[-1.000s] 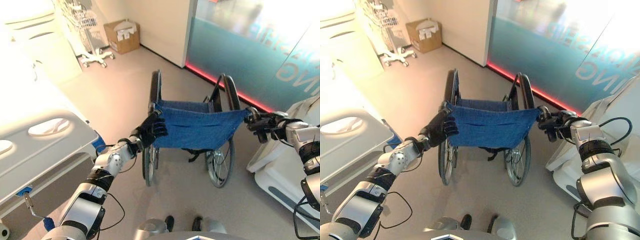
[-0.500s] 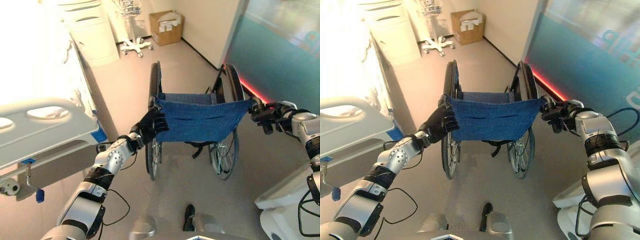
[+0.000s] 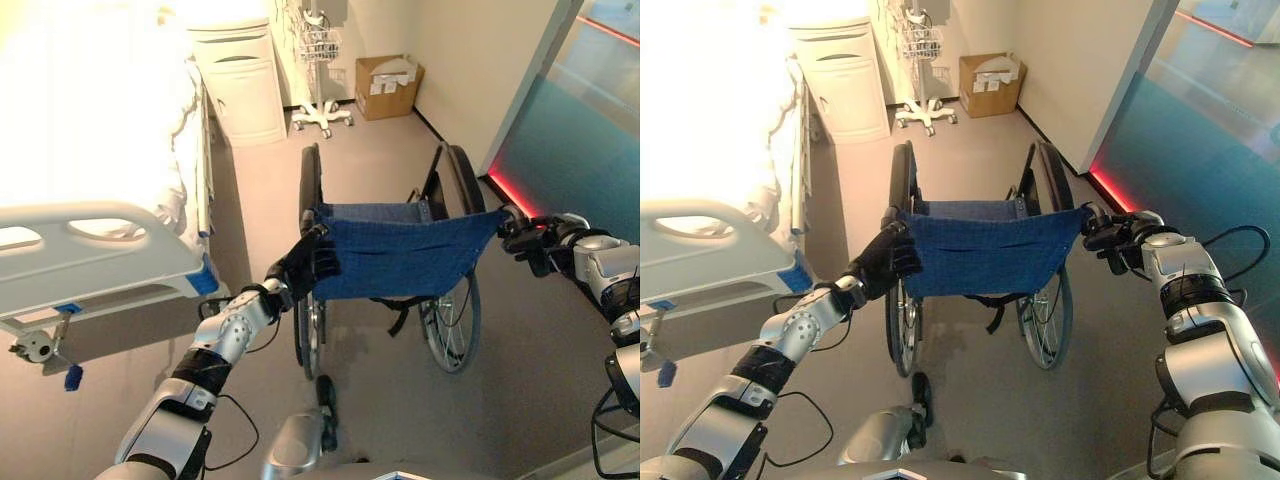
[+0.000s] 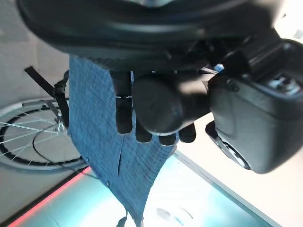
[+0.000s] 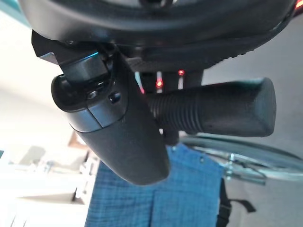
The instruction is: Push the wheelchair next to the bed
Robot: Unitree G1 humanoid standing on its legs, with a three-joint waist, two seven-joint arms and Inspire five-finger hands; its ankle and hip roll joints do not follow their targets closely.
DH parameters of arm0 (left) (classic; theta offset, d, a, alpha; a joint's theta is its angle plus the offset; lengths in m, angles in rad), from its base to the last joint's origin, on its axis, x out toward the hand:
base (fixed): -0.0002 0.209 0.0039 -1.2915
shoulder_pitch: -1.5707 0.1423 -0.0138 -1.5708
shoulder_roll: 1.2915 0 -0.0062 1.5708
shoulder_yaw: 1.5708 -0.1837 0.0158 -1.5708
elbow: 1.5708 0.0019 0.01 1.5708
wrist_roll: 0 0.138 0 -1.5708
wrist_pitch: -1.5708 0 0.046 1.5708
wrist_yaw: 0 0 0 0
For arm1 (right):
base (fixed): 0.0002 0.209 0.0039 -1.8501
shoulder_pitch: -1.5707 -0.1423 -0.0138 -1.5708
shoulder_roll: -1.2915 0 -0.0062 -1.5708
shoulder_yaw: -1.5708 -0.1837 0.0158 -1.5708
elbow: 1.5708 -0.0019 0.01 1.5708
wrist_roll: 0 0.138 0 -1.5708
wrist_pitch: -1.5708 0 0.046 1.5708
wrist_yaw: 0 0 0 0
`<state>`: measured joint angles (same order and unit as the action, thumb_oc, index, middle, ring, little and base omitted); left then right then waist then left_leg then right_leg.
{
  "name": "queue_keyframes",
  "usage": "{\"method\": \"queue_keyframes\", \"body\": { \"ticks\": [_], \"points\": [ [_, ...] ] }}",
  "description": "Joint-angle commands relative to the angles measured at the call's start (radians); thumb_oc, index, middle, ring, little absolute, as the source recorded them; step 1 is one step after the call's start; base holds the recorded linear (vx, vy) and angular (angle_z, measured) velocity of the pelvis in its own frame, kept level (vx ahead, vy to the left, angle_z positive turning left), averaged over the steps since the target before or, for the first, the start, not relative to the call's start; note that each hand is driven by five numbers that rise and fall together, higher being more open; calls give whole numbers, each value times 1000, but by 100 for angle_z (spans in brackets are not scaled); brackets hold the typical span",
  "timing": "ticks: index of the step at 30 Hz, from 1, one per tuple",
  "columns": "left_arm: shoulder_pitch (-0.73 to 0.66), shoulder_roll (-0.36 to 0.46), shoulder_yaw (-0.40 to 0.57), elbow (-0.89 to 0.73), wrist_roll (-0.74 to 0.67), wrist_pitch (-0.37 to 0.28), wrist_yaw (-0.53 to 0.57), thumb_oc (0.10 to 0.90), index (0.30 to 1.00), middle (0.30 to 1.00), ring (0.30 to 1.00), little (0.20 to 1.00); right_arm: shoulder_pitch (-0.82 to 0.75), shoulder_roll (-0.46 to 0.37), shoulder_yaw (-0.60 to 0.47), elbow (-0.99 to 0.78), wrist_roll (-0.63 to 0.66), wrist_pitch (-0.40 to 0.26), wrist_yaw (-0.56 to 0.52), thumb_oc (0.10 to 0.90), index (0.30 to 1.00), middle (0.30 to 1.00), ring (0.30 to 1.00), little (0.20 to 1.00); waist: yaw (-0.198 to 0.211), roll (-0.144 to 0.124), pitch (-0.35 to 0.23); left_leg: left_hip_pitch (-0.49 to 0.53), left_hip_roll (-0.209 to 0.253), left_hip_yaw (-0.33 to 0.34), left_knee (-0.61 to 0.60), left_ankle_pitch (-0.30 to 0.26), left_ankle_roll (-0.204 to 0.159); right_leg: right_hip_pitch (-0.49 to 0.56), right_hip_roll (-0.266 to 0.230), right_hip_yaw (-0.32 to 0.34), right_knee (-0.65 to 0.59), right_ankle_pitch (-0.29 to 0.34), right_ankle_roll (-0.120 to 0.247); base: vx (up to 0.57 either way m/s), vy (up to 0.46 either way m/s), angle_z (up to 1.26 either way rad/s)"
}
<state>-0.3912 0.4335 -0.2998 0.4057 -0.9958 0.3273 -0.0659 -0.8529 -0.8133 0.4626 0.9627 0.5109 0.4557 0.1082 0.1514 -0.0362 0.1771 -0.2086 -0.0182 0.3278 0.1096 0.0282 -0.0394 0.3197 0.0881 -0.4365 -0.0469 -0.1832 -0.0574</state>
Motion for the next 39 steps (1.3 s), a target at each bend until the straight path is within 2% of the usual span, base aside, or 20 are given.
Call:
{"method": "queue_keyframes", "body": {
  "ticks": [1, 3, 5, 7, 8, 9, 10, 12, 14, 15, 18, 21, 25, 28, 29, 30, 31, 33, 35, 39],
  "points": [
    [-50, -6, 3, 41, 15, -27, 34, 400, 300, 300, 300, 300, -100, 115, -44, -78, 25, -165, 177, 400, 300, 300, 300, 300, 84, -37, -58, 39, -71, -72, 6, 15, 74, -16, -146, 117, 274, 15, 136, 317, 68, -18],
    [-53, -6, 12, 64, 21, -34, 15, 400, 300, 300, 300, 300, -80, 128, -59, -85, 12, -181, 179, 400, 300, 300, 300, 300, 100, -46, -67, 72, -94, -103, 5, -5, 114, -45, -225, 91, 480, 135, 200, 307, 158, -3],
    [-54, -4, 11, 82, 23, -39, -13, 400, 300, 300, 300, 300, -51, 125, -74, -111, 17, -184, 173, 400, 300, 300, 300, 300, 89, -22, -62, 123, -99, -168, 8, -15, 127, -136, -278, 112, 757, 222, 225, 348, 193, 25],
    [-52, -2, 10, 84, 27, -40, -23, 400, 300, 300, 300, 300, -43, 120, -78, -121, 31, -184, 169, 400, 300, 300, 300, 300, 82, -3, -61, 139, -88, -192, 10, -5, 132, -192, -283, 118, 827, 247, 204, 247, 83, 31],
    [-51, -5, 9, 88, 34, -39, -32, 400, 300, 300, 300, 300, -48, 122, -80, -119, 29, -178, 167, 400, 300, 300, 300, 300, 75, -7, -58, 171, -100, -213, 10, -31, 129, -225, -302, 139, 835, 237, 214, 363, -23, 29],
    [-52, -17, 3, 97, 47, -43, -46, 400, 300, 300, 300, 300, -68, 134, -78, -114, 17, -171, 157, 400, 300, 300, 300, 300, 64, 8, -55, 199, -87, -231, -5, -20, 133, -277, -305, 124, 757, 221, 176, 417, -135, 26],
    [-55, -20, -5, 95, 58, -46, -53, 400, 300, 300, 300, 300, -86, 136, -76, -114, 20, -160, 147, 400, 300, 300, 300, 300, 58, 7, -51, 216, -91, -253, -7, -24, 124, -299, -297, 121, 629, 193, 165, 335, -197, 27],
    [-58, -16, -10, 88, 56, -44, -54, 400, 300, 300, 300, 300, -97, 133, -77, -118, 25, -156, 139, 400, 300, 300, 300, 300, 46, 3, -42, 236, -96, -277, -5, -39, 116, -327, -294, 119, 490, 209, 165, 239, -178, 24],
    [-59, -7, -20, 70, 48, -43, -48, 400, 300, 300, 300, 300, -96, 126, -79, -131, 32, -156, 133, 400, 300, 300, 300, 300, 24, -5, -30, 263, -104, -302, 0, -72, 109, -378, -296, 142, 316, 264, 183, 298, -221, 51],
    [-57, 0, -33, 44, 45, -35, -44, 400, 300, 300, 300, 300, -92, 109, -73, -153, 46, -154, 122, 400, 300, 300, 300, 300, -7, -22, -18, 286, -124, -339, 12, -120, 110, -441, -297, 198, 170, 364, 227, 311, -225, 60],
    [-59, -3, -47, 40, 54, -31, -44, 400, 300, 300, 300, 300, -109, 94, -69, -162, 61, -135, 115, 400, 300, 300, 300, 300, -44, -36, -14, 328, -140, -400, 33, -183, 116, -498, -280, 257, 12, 441, 261, 417, -263, 54],
    [-52, -11, -45, 47, 60, -32, -44, 400, 300, 300, 300, 300, -114, 95, -77, -169, 62, -117, 117, 400, 300, 300, 300, 300, -57, -38, -12, 366, -135, -441, 57, -229, 119, -517, -279, 289, 12, 458, 256, 396, -267, 42],
    [-39, -22, -40, 56, 59, -32, -35, 400, 300, 300, 300, 300, -108, 92, -75, -146, 42, -123, 145, 400, 300, 300, 300, 300, -64, -44, -29, 387, -117, -472, 91, -257, 113, -475, -284, 340, 84, 436, 246, 318, -306, 86],
    [-40, -22, -33, 60, 38, -26, -15, 400, 300, 300, 300, 300, -102, 101, -65, -154, 43, -116, 142, 400, 300, 300, 300, 300, -73, -33, -42, 419, -66, -465, 91, -219, 77, -457, -268, 330, 134, 386, 229, 306, -302, 102],
    [-40, -27, -27, 72, 28, -31, 3, 400, 300, 300, 300, 300, -98, 105, -57, -164, 49, -110, 146, 400, 300, 300, 300, 300, -81, -19, -60, 445, -17, -458, 93, -148, 38, -438, -246, 303, 147, 345, 204, 242, -277, 85],
    [-41, -28, -25, 74, 23, -35, 19, 400, 300, 300, 300, 300, -100, 105, -53, -167, 50, -107, 149, 400, 300, 300, 300, 300, -85, -20, -67, 445, -7, -455, 99, -113, 25, -434, -243, 297, 147, 337, 196, 293, -377, 94],
    [-45, -34, -18, 80, 24, -32, 26, 400, 300, 300, 300, 300, -103, 108, -41, -173, 57, -99, 133, 400, 300, 300, 300, 300, -90, -16, -75, 430, 24, -444, 154, -18, -9, -411, -225, 281, 147, 310, 171, 173, -280, 66],
    [-47, -38, -16, 88, 22, -44, 33, 400, 300, 300, 300, 300, -102, 106, -29, -179, 60, -103, 124, 400, 300, 300, 300, 300, -91, -24, -73, 387, 42, -411, 244, 45, -27, -376, -219, 257, 140, 286, 146, 139, -276, 50],
    [-57, -44, -16, 85, 12, -54, 55, 400, 300, 300, 300, 300, -94, 105, -17, -192, 66, -112, 104, 400, 300, 300, 300, 300, -92, -42, -57, 312, 47, -343, 394, 64, -33, -336, -221, 219, 138, 264, 116, 120, -280, 50],
    [-77, -53, -9, 91, 17, -63, 65, 400, 300, 300, 300, 300, -76, 113, -27, -213, 71, -129, 63, 400, 300, 300, 300, 300, -92, -46, -36, 214, 77, -245, 424, 26, -26, -285, -211, 171, 138, 232, 98, 140, -208, 29]
  ]
}}
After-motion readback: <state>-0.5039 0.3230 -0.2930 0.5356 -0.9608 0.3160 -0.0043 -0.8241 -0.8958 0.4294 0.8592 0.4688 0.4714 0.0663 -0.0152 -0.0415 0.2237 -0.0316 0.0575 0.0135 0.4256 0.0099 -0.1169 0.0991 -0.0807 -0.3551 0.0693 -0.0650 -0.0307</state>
